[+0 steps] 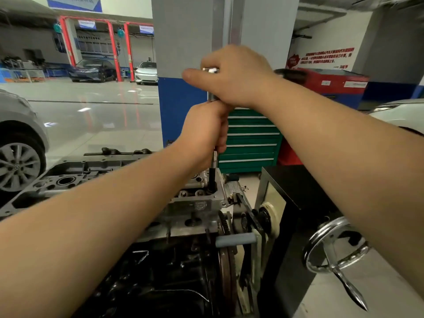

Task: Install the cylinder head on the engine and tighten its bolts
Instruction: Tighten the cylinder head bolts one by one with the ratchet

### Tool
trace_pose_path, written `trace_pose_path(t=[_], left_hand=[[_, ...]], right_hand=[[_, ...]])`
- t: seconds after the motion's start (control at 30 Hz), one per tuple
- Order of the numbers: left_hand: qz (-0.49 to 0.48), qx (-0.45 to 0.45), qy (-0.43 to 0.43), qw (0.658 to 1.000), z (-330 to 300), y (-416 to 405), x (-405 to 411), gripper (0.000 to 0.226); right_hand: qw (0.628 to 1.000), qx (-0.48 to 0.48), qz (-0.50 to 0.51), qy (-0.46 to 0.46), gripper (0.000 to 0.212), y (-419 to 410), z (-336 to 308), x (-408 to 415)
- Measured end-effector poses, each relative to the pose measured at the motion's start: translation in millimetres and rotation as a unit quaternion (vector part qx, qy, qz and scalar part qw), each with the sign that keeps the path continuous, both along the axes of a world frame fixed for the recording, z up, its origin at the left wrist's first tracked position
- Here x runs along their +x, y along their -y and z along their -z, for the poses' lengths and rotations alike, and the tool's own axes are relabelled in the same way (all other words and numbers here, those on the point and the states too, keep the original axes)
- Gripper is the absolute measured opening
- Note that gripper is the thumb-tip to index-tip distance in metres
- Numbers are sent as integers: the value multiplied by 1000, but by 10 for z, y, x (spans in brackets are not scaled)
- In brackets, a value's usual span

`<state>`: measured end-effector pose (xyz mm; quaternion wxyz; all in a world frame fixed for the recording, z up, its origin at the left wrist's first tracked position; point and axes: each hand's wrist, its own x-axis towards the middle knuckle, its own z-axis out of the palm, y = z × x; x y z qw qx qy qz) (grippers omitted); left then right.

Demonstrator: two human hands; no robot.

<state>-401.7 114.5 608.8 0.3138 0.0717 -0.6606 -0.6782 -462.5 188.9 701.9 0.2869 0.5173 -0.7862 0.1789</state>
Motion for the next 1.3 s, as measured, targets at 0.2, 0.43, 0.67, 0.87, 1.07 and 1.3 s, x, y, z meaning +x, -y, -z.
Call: trace_pose_path(t=[0.2,0.43,0.67,0.87,1.07,1.3], left_hand=[[136,-4,64,989,-64,155,86,37],[-135,-28,-5,990,54,-202,50,23],[256,-6,86,963,-101,180,89,49],[-104,-60,25,992,75,-86,88,30],[-214,-107,27,970,114,-211,16,34],[128,-37,111,985,-66,112,62,44]], right_hand=[[998,-7,-17,58,46,-3,8,-6],[959,-25,165,-228,64,23,53,245],[987,-27,-146,63,60,-111,55,-122],[977,-17,156,-143,61,18,6,-11],[967,-54,120,-216,79,143,59,115],[992,-31,-96,73,55,-39,49,-196]])
